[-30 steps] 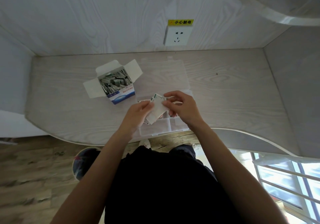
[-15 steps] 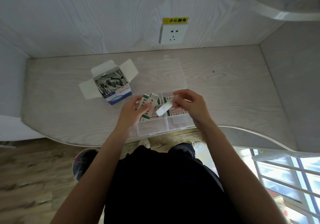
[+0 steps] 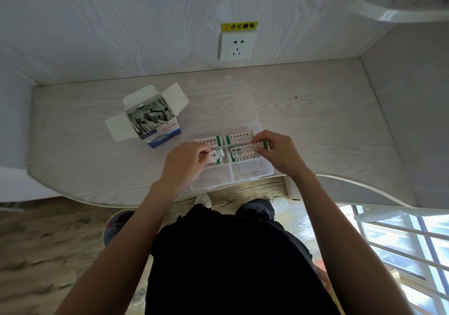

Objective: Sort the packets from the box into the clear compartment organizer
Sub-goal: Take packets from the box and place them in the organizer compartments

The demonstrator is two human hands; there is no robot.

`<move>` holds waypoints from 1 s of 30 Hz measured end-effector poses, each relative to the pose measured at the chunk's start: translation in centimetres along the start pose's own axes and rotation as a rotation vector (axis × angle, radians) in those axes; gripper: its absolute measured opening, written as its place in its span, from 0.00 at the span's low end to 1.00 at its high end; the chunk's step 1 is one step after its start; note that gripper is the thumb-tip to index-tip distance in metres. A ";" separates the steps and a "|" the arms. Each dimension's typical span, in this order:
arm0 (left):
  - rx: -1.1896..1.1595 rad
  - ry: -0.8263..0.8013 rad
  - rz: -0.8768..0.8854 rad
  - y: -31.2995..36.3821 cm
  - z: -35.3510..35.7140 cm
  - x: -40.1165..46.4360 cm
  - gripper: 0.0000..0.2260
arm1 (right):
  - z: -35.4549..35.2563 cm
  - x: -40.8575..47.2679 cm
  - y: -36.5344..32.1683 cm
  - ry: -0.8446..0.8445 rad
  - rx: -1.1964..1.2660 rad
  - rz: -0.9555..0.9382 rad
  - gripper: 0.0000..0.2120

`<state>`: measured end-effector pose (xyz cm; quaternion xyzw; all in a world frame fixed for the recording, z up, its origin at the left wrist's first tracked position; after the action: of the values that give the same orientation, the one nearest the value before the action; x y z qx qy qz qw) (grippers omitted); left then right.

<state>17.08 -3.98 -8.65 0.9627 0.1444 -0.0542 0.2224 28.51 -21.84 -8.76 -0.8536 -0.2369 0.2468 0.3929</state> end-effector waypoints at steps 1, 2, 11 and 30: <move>0.040 0.017 0.005 0.2 0.1 -0.1 0.09 | 0.3 0.0 0.0 -0.001 -0.063 -0.019 0.06; 0.073 0.032 0.014 0.4 0.2 -0.2 0.09 | 0.6 0.0 -0.1 -0.003 -0.119 -0.035 0.05; 0.340 0.174 0.064 1.8 -0.1 -1.2 0.07 | 3.0 -0.3 -2.9 -0.087 -0.748 -0.189 0.11; 0.473 0.024 -0.078 0.5 0.3 -0.4 0.14 | 4.0 1.0 -2.5 -0.161 -0.566 -0.044 0.12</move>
<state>16.83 -4.67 -8.67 0.9823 0.1672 -0.0836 -0.0132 26.29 -17.60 -9.33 -0.9015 -0.3453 0.2293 0.1246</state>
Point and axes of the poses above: each hand's wrist, its own x-axis towards the middle knuckle, its own z-axis out of the palm, y = z × x, the point moved 8 cm from there along x, towards the middle knuckle, and after that the axes turned 8 degrees about x, right-handed, at the moved point
